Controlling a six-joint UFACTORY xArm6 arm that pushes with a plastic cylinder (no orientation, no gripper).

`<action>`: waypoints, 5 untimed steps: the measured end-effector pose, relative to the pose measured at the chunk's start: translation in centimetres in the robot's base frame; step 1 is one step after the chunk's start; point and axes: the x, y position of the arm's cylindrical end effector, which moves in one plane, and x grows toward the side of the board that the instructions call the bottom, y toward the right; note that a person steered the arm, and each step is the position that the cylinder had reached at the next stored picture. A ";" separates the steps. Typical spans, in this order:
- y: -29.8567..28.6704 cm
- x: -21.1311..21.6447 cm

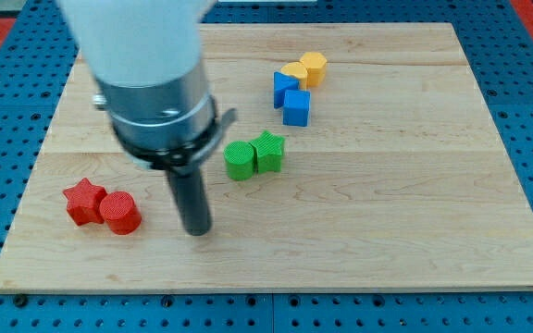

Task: Move the yellow hexagon to the center right

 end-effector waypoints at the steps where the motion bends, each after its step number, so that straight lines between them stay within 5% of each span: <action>1: -1.2 -1.2; 5: 2.5 -24.0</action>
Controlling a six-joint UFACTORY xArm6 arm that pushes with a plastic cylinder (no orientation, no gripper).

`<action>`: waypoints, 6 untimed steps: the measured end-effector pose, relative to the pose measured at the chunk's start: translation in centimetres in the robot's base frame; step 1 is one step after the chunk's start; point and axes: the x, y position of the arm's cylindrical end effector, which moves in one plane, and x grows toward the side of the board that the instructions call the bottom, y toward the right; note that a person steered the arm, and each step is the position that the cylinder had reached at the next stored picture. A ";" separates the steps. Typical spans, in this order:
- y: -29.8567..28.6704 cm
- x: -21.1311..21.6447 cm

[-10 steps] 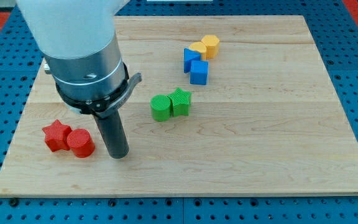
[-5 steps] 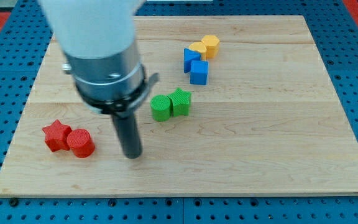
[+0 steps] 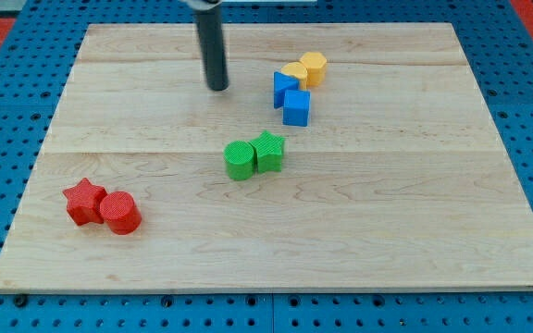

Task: Move the yellow hexagon to the center right

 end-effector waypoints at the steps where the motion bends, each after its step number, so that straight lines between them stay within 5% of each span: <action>1: 6.4 -1.8; 4: 13.2 -2.9; 5: 21.2 -1.3; 6: 22.4 1.6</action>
